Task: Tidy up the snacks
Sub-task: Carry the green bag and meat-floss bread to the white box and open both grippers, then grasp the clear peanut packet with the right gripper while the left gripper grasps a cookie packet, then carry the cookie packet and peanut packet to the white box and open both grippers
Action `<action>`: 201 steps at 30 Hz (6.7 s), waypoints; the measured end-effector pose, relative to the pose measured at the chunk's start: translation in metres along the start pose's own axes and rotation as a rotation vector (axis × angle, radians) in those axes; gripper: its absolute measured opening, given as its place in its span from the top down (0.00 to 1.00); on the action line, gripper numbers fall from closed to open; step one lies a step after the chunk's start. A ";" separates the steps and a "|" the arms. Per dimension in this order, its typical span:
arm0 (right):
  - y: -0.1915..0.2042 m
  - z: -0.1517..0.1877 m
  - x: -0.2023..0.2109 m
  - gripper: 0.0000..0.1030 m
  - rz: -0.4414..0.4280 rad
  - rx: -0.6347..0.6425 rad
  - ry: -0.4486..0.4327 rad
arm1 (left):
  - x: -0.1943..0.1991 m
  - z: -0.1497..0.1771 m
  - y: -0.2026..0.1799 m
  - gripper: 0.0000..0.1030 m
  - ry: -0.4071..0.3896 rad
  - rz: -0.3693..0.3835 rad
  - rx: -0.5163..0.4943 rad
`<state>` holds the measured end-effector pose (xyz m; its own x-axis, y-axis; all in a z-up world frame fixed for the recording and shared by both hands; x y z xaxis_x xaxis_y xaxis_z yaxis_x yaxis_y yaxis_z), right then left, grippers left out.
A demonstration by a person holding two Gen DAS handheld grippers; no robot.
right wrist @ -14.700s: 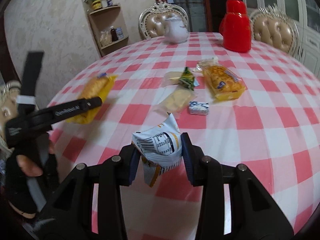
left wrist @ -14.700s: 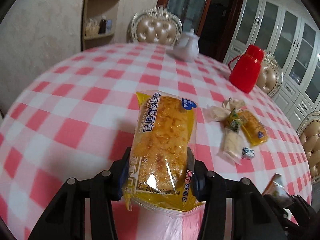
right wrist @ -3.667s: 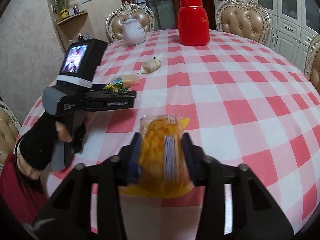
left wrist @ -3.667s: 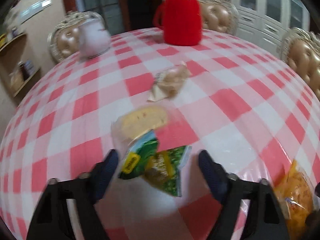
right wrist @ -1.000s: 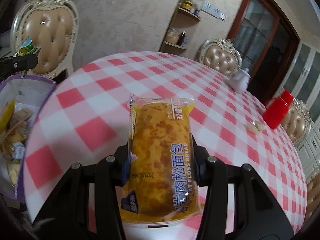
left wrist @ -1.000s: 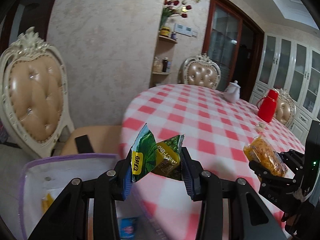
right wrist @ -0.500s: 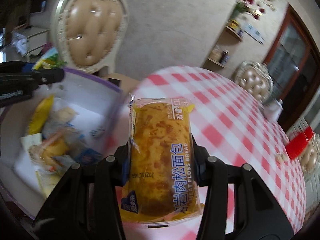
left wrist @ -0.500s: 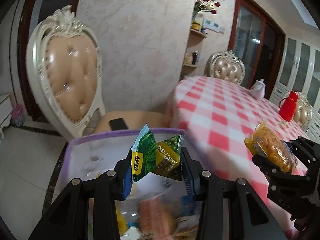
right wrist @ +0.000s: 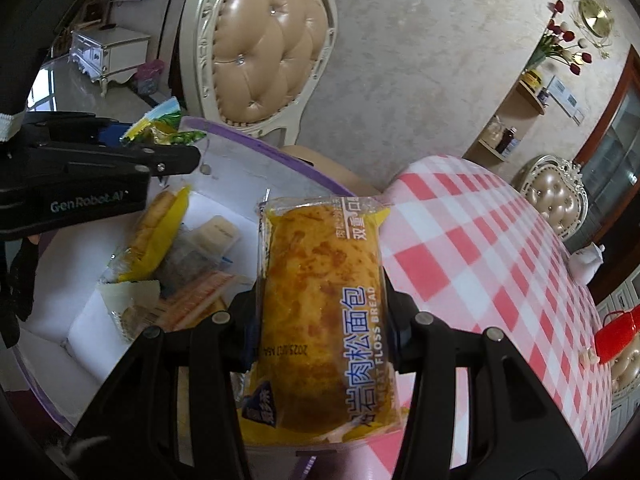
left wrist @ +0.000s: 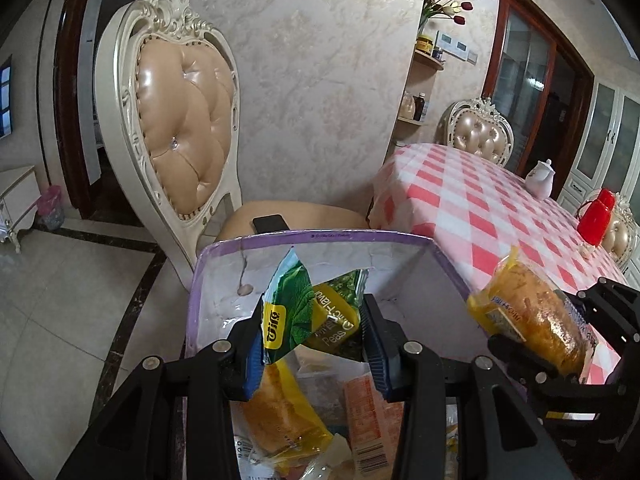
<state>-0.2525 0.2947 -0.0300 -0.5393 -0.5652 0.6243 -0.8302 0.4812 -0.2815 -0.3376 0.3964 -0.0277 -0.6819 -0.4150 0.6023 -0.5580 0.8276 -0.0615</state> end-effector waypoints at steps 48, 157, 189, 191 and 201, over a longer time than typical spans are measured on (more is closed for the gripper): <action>-0.427 0.216 0.070 0.16 0.376 -0.622 0.135 | -0.154 -0.095 -0.543 0.19 0.122 0.362 -0.370; -0.457 0.212 0.069 0.63 0.491 -0.679 0.117 | -0.108 -0.098 -0.505 0.65 0.057 0.480 -0.285; -0.303 0.137 0.087 0.63 0.199 -0.723 -0.043 | 0.001 -0.057 -0.318 0.65 -0.056 0.303 -0.315; -0.287 0.129 0.089 0.63 0.176 -0.713 -0.053 | 0.008 -0.054 -0.305 0.65 -0.064 0.284 -0.321; -0.220 0.091 0.094 0.63 0.069 -0.643 -0.083 | 0.030 -0.040 -0.234 0.65 -0.083 0.192 -0.307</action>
<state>-0.1334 0.0753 0.0242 -0.6190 -0.5560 0.5548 -0.5567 0.8088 0.1894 -0.2087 0.2056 0.0363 -0.8033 -0.2597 0.5360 -0.2566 0.9630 0.0819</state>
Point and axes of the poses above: each gripper's, at about its wrist camera, not at the fingertips, and x roughly against the way its jaws point, y to its left, z to its underside, the point moved 7 cm from there along -x, roughly the way its jaws point, and after that the axes turned 8 degrees about -x, right-handed, at the moved point
